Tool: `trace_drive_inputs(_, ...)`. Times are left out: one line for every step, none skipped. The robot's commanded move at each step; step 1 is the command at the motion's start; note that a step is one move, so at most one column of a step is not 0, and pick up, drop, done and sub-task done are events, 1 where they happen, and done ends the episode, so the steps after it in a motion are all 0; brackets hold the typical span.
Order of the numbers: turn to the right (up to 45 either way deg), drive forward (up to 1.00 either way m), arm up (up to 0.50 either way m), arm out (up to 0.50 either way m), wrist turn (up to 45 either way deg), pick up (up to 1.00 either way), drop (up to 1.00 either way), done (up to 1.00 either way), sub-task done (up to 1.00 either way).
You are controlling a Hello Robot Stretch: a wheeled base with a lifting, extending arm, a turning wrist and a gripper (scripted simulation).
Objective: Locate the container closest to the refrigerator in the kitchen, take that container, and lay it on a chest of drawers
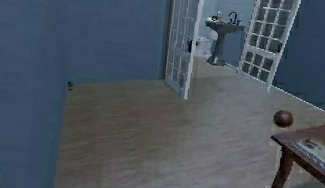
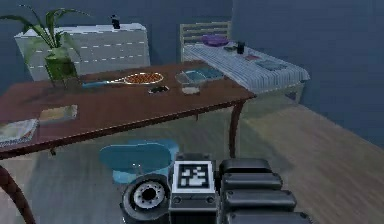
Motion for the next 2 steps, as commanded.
trace_drive_inputs(21.0, 0.0, 0.0, 0.0, 0.0, 0.0, 0.0, 0.0, 0.0)
trace_drive_inputs(0.0, 0.45, 0.0, 0.0, 0.0, 0.0, 0.0, 0.0, 0.0)
